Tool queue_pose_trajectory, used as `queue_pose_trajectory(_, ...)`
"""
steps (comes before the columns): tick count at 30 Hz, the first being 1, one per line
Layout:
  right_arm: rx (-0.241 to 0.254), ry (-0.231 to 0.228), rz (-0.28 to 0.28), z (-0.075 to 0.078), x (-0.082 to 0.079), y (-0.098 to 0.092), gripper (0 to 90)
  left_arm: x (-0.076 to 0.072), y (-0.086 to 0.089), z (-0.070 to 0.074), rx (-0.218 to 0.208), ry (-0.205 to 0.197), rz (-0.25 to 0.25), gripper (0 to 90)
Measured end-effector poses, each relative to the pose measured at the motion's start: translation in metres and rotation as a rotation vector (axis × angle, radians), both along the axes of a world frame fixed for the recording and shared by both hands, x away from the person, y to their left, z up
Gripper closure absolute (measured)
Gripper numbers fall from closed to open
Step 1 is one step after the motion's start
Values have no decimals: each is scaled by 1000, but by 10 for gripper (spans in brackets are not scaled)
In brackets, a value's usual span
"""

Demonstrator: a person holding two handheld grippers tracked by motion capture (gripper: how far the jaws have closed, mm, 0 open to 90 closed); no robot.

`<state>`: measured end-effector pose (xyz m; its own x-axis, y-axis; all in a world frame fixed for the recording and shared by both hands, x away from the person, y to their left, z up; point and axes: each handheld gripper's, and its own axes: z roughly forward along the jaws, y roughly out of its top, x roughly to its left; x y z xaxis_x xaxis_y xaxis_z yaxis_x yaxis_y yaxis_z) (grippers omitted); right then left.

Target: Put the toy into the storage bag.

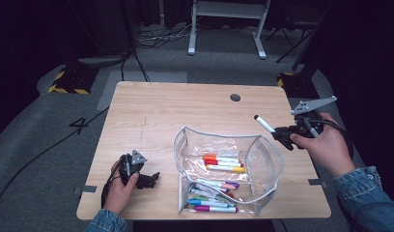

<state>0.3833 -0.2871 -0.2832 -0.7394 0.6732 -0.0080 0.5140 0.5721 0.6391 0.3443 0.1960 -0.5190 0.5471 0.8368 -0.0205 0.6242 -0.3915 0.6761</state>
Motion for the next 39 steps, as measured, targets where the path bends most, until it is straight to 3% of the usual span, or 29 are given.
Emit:
queue_pose_trajectory(7,-10,-20,124,25,-15,32,771,0,0,0,-3,4,-2,0)
queue_pose_trajectory(15,-61,24,275,24,-36,82,771,3,-2,0,-9,7,-6,0)
queue_pose_trajectory(19,-94,59,344,15,-43,105,771,4,-2,1,-4,23,-22,0)
queue_pose_trajectory(20,-102,74,357,13,-45,111,771,4,-2,0,-1,0,-12,0)
queue_pose_trajectory(26,-154,142,434,-10,-48,139,771,5,-2,0,2,0,-13,0)
queue_pose_trajectory(39,-288,303,527,-62,-50,178,771,5,-2,0,2,0,-13,0)
